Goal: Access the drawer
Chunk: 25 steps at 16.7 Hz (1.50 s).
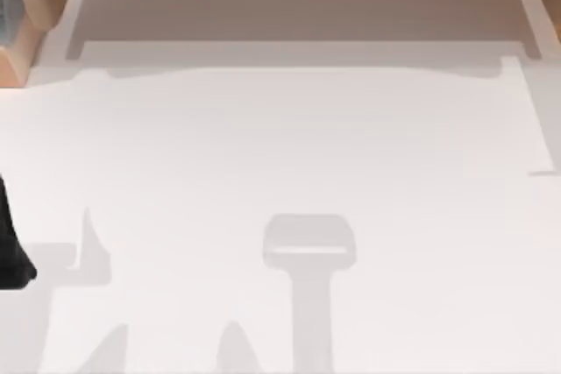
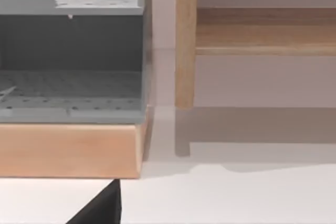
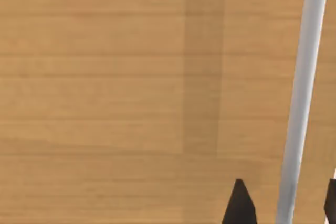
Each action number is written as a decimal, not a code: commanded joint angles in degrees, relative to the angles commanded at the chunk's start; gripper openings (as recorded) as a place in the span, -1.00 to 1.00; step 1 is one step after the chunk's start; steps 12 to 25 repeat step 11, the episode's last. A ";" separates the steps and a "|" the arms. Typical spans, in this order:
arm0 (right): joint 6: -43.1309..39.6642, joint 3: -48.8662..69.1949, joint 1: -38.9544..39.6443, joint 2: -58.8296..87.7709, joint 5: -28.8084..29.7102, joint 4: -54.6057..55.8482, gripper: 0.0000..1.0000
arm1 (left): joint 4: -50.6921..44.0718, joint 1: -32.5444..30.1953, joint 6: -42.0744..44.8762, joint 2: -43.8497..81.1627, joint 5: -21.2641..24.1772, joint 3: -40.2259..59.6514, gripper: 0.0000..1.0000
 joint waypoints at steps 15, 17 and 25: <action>0.00 0.00 0.00 0.00 0.00 0.00 1.00 | 0.00 0.00 0.00 0.00 0.00 0.00 1.00; 0.00 0.00 0.00 0.00 0.00 0.00 1.00 | 0.00 0.00 0.00 0.00 0.00 0.00 1.00; 0.00 0.00 0.00 0.00 0.00 0.00 1.00 | 0.00 0.00 0.00 0.00 0.00 0.00 1.00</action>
